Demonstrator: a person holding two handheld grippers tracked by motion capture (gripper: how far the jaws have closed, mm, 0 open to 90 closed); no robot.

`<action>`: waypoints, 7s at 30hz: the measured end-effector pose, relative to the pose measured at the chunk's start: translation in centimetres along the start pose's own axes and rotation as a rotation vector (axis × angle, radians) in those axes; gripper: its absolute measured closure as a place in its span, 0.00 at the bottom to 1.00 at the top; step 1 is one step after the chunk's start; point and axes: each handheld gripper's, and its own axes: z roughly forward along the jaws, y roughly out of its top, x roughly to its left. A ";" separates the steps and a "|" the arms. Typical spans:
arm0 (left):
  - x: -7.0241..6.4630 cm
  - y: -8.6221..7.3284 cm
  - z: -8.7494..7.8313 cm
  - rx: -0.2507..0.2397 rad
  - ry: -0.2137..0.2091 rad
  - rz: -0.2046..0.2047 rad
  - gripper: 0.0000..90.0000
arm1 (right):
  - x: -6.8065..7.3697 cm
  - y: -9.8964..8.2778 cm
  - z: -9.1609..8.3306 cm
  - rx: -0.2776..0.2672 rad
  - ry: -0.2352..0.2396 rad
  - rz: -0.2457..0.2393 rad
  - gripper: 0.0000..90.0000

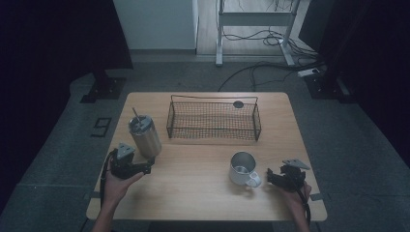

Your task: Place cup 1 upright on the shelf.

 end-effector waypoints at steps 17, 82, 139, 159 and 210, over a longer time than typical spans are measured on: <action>2.2 0.9 1.4 -0.011 0.009 -0.029 0.02 | 0.0 0.0 0.0 0.000 -0.001 0.001 0.15; 3.2 4.7 6.7 -0.052 0.090 -0.019 0.04 | 0.0 0.0 0.1 -0.001 -0.001 0.002 0.14; -1.8 9.3 3.1 -0.115 0.000 0.046 0.04 | 0.0 0.0 0.0 0.000 -0.003 0.006 0.14; -3.5 11.6 2.4 -0.140 -0.031 0.063 0.04 | -0.1 0.0 0.1 -0.001 -0.004 0.003 0.14; -5.3 15.6 5.1 -0.155 -0.079 0.035 0.04 | -0.3 0.1 0.1 -0.003 -0.011 0.010 0.14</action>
